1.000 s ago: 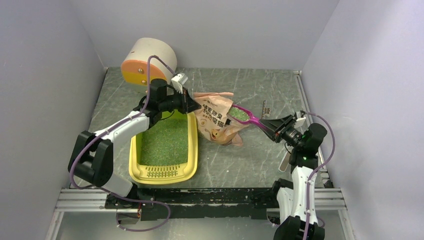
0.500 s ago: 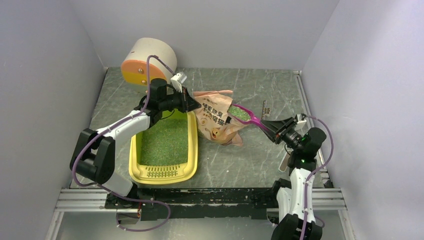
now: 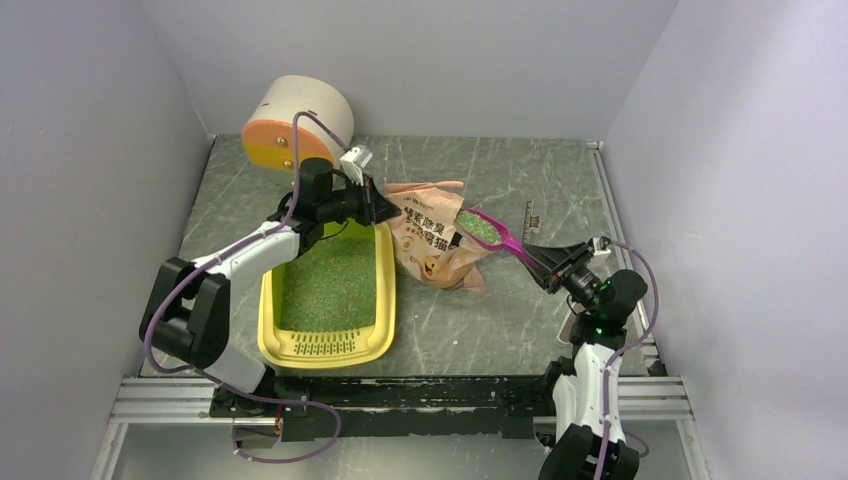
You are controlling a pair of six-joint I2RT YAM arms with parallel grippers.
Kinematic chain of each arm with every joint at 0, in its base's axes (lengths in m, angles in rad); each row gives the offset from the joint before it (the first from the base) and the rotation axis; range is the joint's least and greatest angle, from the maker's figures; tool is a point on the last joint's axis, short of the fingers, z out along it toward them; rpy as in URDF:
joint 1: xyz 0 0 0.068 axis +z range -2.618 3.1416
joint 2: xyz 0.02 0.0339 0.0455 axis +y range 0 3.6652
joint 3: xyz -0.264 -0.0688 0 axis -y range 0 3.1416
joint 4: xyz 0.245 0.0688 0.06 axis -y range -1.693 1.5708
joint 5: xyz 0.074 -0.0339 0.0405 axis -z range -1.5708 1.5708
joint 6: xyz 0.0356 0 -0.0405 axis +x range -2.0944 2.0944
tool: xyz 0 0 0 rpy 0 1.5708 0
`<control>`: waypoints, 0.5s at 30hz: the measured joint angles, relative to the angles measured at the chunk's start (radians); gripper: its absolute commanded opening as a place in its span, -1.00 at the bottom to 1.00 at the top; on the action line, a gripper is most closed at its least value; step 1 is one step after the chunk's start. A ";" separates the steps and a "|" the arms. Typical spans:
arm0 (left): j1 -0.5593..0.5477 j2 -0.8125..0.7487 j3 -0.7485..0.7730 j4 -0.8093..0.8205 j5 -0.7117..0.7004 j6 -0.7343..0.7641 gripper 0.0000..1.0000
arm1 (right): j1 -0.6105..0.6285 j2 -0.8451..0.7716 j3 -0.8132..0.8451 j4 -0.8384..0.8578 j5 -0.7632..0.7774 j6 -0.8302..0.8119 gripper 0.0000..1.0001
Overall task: Fill the litter box with clean litter
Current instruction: 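Scoop the cat litter from the cat litter bag.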
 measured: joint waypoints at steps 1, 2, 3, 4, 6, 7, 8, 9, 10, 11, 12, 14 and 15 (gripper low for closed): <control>0.001 0.000 0.000 0.000 0.000 0.000 -0.91 | -0.001 0.000 -0.008 0.019 0.000 0.015 -1.00; 0.003 0.000 0.000 0.000 0.000 -0.004 -0.90 | -0.001 0.000 -0.011 0.031 0.000 0.028 -1.00; 0.005 0.000 0.000 0.000 0.000 -0.006 -0.90 | -0.002 0.000 -0.011 0.042 -0.001 0.036 -1.00; 0.006 0.000 0.000 0.000 0.000 -0.008 -0.90 | -0.002 0.000 -0.011 0.052 0.000 0.041 -1.00; 0.010 0.000 0.000 0.000 0.000 -0.014 -0.91 | -0.002 -0.001 -0.011 0.064 -0.001 0.049 -1.00; 0.010 0.000 0.000 0.000 0.000 -0.016 -0.90 | -0.002 -0.001 -0.011 0.068 -0.001 0.051 -1.00; 0.010 0.001 0.000 0.000 0.000 -0.018 -0.91 | -0.002 -0.002 -0.011 0.070 -0.001 0.052 -1.00; 0.010 0.001 0.000 0.000 0.000 -0.019 -0.90 | -0.002 -0.002 -0.011 0.071 -0.001 0.053 -1.00; 0.011 0.001 0.000 0.000 0.000 -0.021 -0.90 | -0.002 -0.003 -0.011 0.071 -0.001 0.053 -1.00; 0.011 0.001 0.000 0.000 0.000 -0.023 -0.90 | -0.002 -0.003 -0.012 0.072 -0.001 0.055 -1.00; 0.011 0.001 0.000 0.000 0.000 -0.025 -0.91 | -0.003 -0.004 -0.013 0.072 -0.001 0.055 -1.00; 0.011 0.001 0.000 0.000 0.000 -0.027 -0.91 | -0.003 -0.005 -0.014 0.072 -0.001 0.055 -1.00; 0.011 0.001 0.000 0.000 0.000 -0.027 -0.90 | -0.003 -0.005 -0.014 0.072 -0.001 0.055 -1.00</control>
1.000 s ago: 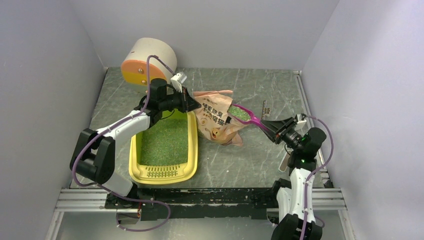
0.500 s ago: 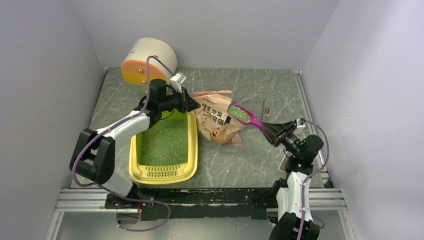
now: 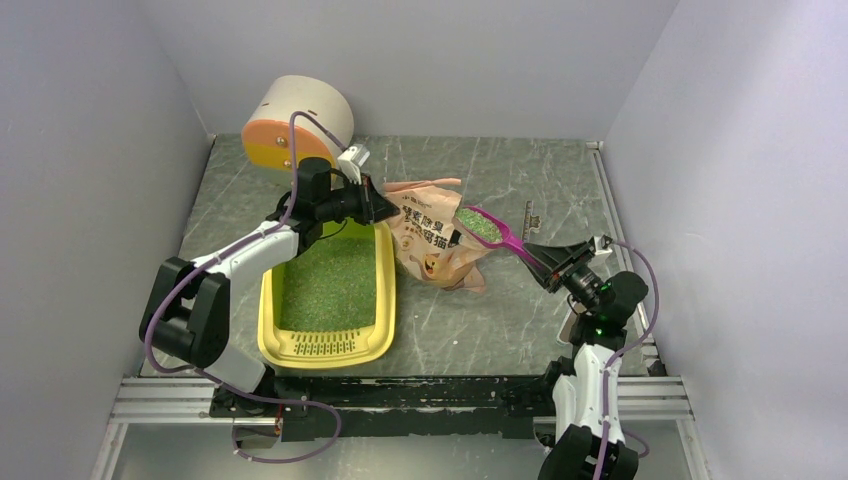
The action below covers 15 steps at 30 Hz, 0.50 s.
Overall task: Fill the litter box with clean litter
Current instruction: 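Scoop the cat litter from the cat litter bag.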
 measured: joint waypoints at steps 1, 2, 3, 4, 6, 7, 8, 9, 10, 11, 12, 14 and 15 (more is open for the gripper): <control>0.000 0.000 0.000 0.000 -0.001 -0.002 -0.91 | 0.000 0.000 0.000 0.000 0.000 0.000 -1.00; 0.000 0.000 0.000 0.000 -0.001 -0.005 -0.91 | 0.000 0.000 0.000 0.001 0.000 0.001 -1.00; 0.000 0.000 0.000 0.000 -0.001 -0.010 -0.91 | 0.000 -0.001 0.000 0.002 0.000 0.003 -1.00; 0.001 0.001 0.000 0.001 -0.001 -0.015 -0.91 | -0.001 -0.001 0.000 0.006 0.000 0.006 -1.00; 0.003 0.005 0.000 0.003 -0.001 -0.026 -0.91 | -0.001 -0.005 -0.002 0.018 0.000 0.016 -1.00; 0.005 0.007 0.000 0.006 -0.001 -0.027 -0.90 | -0.001 -0.006 -0.004 0.025 0.000 0.020 -1.00; 0.006 0.009 0.000 0.008 -0.001 -0.030 -0.91 | -0.001 -0.008 -0.008 0.033 0.000 0.024 -1.00; 0.007 0.011 0.000 0.008 -0.001 -0.033 -0.91 | -0.001 -0.010 -0.014 0.042 0.000 0.029 -1.00; 0.009 0.012 0.000 0.009 -0.001 -0.036 -0.90 | -0.001 -0.010 -0.016 0.045 0.000 0.030 -1.00; 0.010 0.012 0.000 0.009 -0.001 -0.038 -0.90 | -0.001 -0.009 -0.017 0.045 0.000 0.033 -1.00; 0.010 0.012 0.000 0.009 0.000 -0.040 -0.90 | -0.001 -0.009 -0.017 0.045 0.001 0.033 -1.00; 0.010 0.013 0.000 0.010 0.000 -0.044 -0.90 | -0.001 -0.010 -0.017 0.045 0.001 0.033 -1.00; 0.010 0.013 0.000 0.011 0.000 -0.047 -0.90 | -0.002 -0.009 -0.017 0.044 0.001 0.032 -1.00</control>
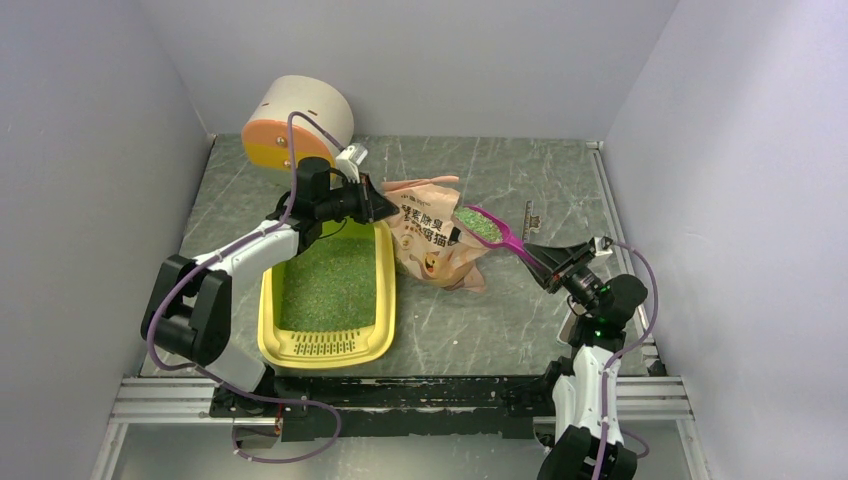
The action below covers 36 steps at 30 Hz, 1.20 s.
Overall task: Fill the litter box with clean litter
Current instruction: 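Scoop the cat litter from the cat litter bag.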
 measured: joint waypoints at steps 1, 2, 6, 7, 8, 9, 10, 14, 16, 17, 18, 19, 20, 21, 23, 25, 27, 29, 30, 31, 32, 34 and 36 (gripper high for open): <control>0.000 0.000 0.000 0.002 0.000 -0.002 -0.91 | -0.001 0.000 0.000 0.000 0.000 -0.001 -1.00; 0.000 0.001 0.000 0.003 0.000 -0.004 -0.91 | -0.001 0.000 0.000 -0.002 0.000 -0.004 -1.00; 0.000 0.001 0.000 0.004 0.001 -0.008 -0.90 | -0.002 -0.002 0.000 -0.011 0.001 -0.018 -1.00; 0.000 0.001 0.000 0.004 0.001 -0.008 -0.90 | -0.003 -0.002 0.000 -0.015 0.001 -0.020 -1.00; 0.001 0.001 0.000 0.004 0.000 -0.008 -0.90 | -0.003 -0.002 0.000 -0.018 0.001 -0.023 -1.00; 0.001 0.001 0.000 0.004 0.001 -0.009 -0.91 | -0.003 -0.002 0.001 -0.021 0.000 -0.026 -1.00; 0.001 0.001 0.000 0.004 0.000 -0.009 -0.90 | -0.003 -0.002 0.003 -0.024 0.000 -0.027 -1.00; 0.003 0.008 0.001 0.005 -0.001 -0.009 -0.91 | -0.003 -0.002 0.012 -0.035 -0.003 -0.042 -1.00; 0.005 0.014 0.002 0.010 -0.001 -0.009 -0.91 | -0.002 -0.002 0.012 -0.037 -0.005 -0.042 -1.00; 0.005 0.017 0.003 0.013 -0.001 -0.009 -0.91 | -0.002 -0.002 0.012 -0.038 -0.006 -0.042 -1.00; 0.005 0.020 0.003 0.014 -0.001 -0.009 -0.91 | -0.002 -0.002 0.012 -0.037 -0.007 -0.041 -1.00; 0.006 0.021 0.005 0.015 -0.001 -0.009 -0.91 | -0.001 -0.002 0.012 -0.036 -0.008 -0.040 -1.00; 0.006 0.023 0.008 0.016 -0.001 -0.009 -0.91 | 0.001 -0.002 0.012 -0.034 -0.010 -0.038 -1.00; 0.006 0.026 0.010 0.016 0.000 -0.009 -0.90 | 0.004 -0.001 0.012 -0.029 -0.013 -0.034 -1.00; 0.007 0.031 0.016 0.017 0.000 -0.009 -0.91 | 0.011 0.002 0.012 -0.010 -0.022 -0.017 -1.00; 0.010 0.033 0.018 0.016 0.000 -0.008 -0.90 | 0.018 0.004 0.012 0.016 -0.030 0.004 -1.00; 0.011 0.033 0.019 0.015 0.000 -0.007 -0.90 | 0.025 0.003 0.012 0.039 -0.034 0.023 -1.00; 0.011 0.033 0.019 0.015 0.003 -0.005 -0.90 | 0.031 0.002 0.012 0.049 -0.041 0.032 -1.00; 0.011 0.033 0.019 0.015 0.005 -0.003 -0.91 | 0.035 0.001 0.012 0.051 -0.043 0.035 -1.00; 0.011 0.033 0.019 0.015 0.006 -0.003 -0.91 | 0.039 0.000 0.012 0.052 -0.045 0.037 -1.00; 0.011 0.033 0.019 0.015 0.008 -0.002 -0.90 | 0.045 -0.002 0.013 0.052 -0.047 0.039 -1.00; 0.011 0.033 0.019 0.016 0.011 0.002 -0.91 | 0.056 -0.006 0.017 0.049 -0.048 0.038 -1.00; 0.011 0.033 0.019 0.016 0.018 0.010 -0.91 | 0.069 -0.011 0.030 0.031 -0.050 0.032 -1.00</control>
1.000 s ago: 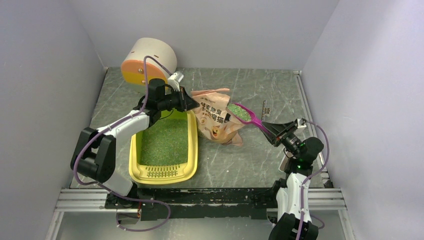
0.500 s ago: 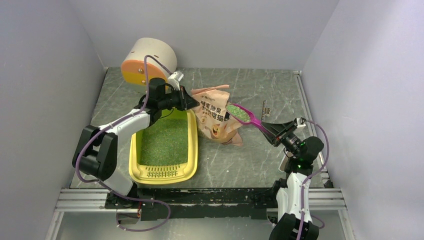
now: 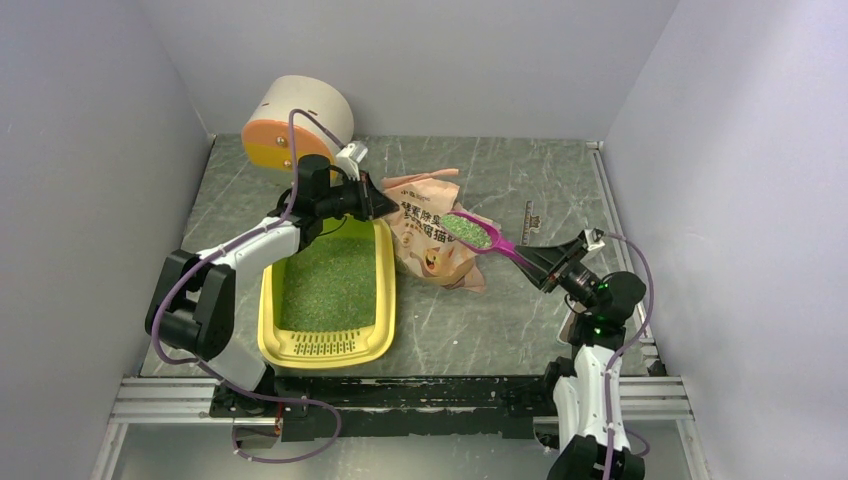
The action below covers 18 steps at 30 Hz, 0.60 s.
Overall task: Fill the litter box with clean litter
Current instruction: 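Scoop the cat litter from the cat litter bag, then pour the cat litter into the litter box.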
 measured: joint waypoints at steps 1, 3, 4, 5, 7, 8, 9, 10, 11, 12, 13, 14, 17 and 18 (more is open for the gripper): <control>0.000 0.000 0.000 0.000 0.003 0.007 -0.90 | 0.007 -0.003 0.010 -0.016 -0.001 -0.007 -1.00; -0.002 0.000 0.002 -0.005 0.005 0.025 -0.91 | 0.022 -0.014 0.035 -0.055 -0.002 -0.031 -1.00; -0.005 0.000 0.008 -0.015 0.004 0.039 -0.90 | 0.031 -0.019 0.050 -0.077 -0.002 -0.045 -1.00; -0.008 -0.001 0.013 -0.021 0.003 0.051 -0.91 | 0.040 -0.024 0.064 -0.099 -0.002 -0.062 -1.00; -0.013 -0.007 0.015 -0.028 0.002 0.072 -0.90 | 0.059 -0.030 0.085 -0.136 -0.002 -0.088 -1.00; -0.016 -0.012 0.015 -0.031 0.002 0.079 -0.91 | 0.069 -0.033 0.093 -0.154 -0.001 -0.099 -1.00; -0.018 -0.016 0.015 -0.033 0.002 0.085 -0.91 | 0.078 -0.035 0.098 -0.170 0.001 -0.108 -1.00; -0.020 -0.019 0.015 -0.036 0.002 0.092 -0.91 | 0.088 -0.039 0.101 -0.185 0.003 -0.116 -1.00; -0.021 -0.021 0.015 -0.037 0.002 0.095 -0.91 | 0.097 -0.043 0.103 -0.201 0.004 -0.121 -1.00; -0.022 -0.023 0.015 -0.040 0.002 0.099 -0.91 | 0.107 -0.048 0.107 -0.220 0.006 -0.130 -1.00; -0.023 -0.023 0.015 -0.042 0.001 0.101 -0.90 | 0.113 -0.052 0.111 -0.238 0.007 -0.138 -1.00; -0.024 -0.024 0.015 -0.042 0.001 0.102 -0.90 | 0.123 -0.055 0.121 -0.264 0.010 -0.150 -1.00; -0.030 -0.027 0.014 -0.042 -0.002 0.107 -0.91 | 0.156 -0.065 0.151 -0.328 0.027 -0.187 -1.00; -0.034 -0.027 0.014 -0.043 -0.004 0.109 -0.90 | 0.165 -0.070 0.156 -0.340 0.030 -0.195 -1.00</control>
